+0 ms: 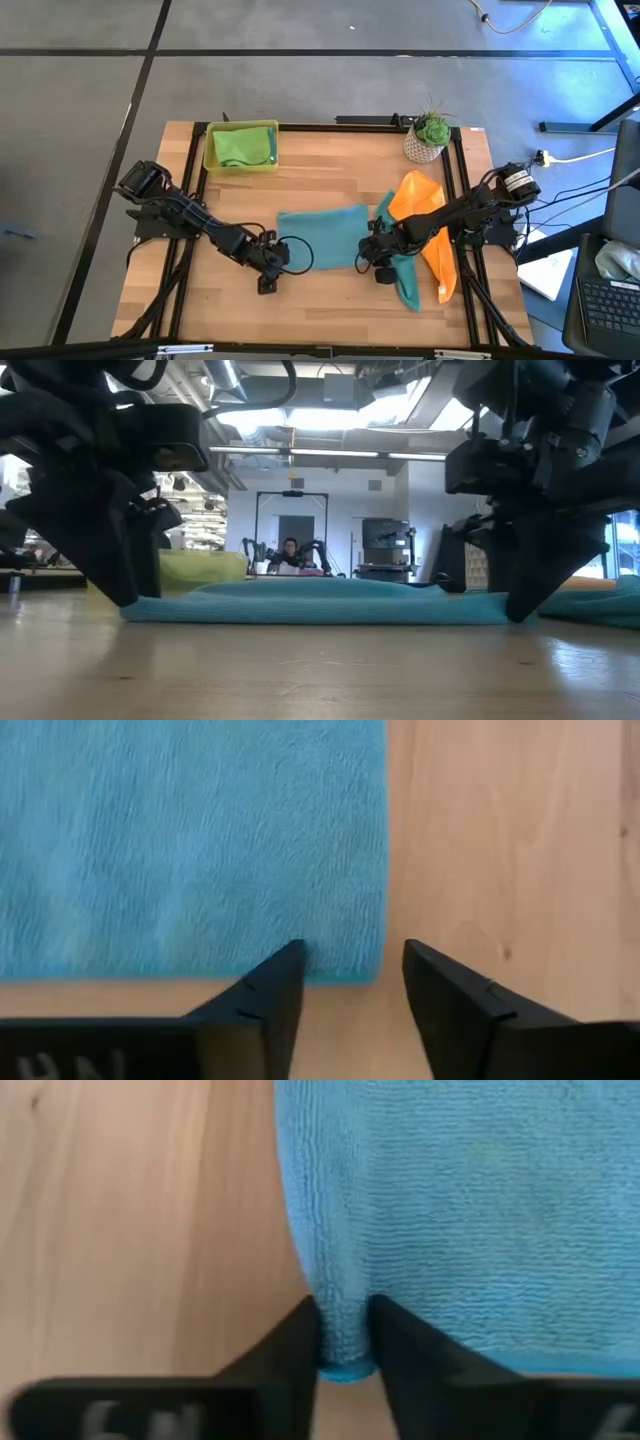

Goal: Fold microfiber towels
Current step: Fold the left blue towel

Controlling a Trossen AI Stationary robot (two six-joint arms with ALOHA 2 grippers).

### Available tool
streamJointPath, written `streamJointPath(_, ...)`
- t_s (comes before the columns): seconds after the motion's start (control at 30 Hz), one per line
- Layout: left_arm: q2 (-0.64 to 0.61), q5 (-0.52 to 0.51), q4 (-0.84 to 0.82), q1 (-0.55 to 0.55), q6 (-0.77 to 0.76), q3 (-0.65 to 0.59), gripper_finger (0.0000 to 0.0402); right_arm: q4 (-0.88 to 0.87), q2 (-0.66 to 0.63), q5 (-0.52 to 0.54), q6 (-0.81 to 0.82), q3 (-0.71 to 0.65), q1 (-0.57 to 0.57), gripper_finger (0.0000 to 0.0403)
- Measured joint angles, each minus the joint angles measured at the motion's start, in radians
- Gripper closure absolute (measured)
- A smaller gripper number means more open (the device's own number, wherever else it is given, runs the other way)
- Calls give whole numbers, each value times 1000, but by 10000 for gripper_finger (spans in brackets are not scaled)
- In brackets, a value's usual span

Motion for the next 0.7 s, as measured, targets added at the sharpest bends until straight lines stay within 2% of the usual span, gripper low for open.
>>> streamJointPath(0.1,0,33,-4,-2,-33,0,284,-43,-13,-12,0,0,6,377)
streamJointPath(0.13,0,45,-5,-2,-46,0,300,-55,-17,-14,1,0,7,388)
streamJointPath(0.3,-28,102,-22,6,-114,0,386,-87,-68,-33,29,-3,7,380)
streamJointPath(0.53,-128,100,-50,19,-153,2,398,-84,-139,-41,22,-2,7,395)
streamJointPath(0.6,-150,97,-58,19,-140,1,400,-83,-139,-53,22,-2,7,382)
streamJointPath(0.7,-185,97,-73,19,-154,1,398,-84,-139,-57,28,-2,6,341)
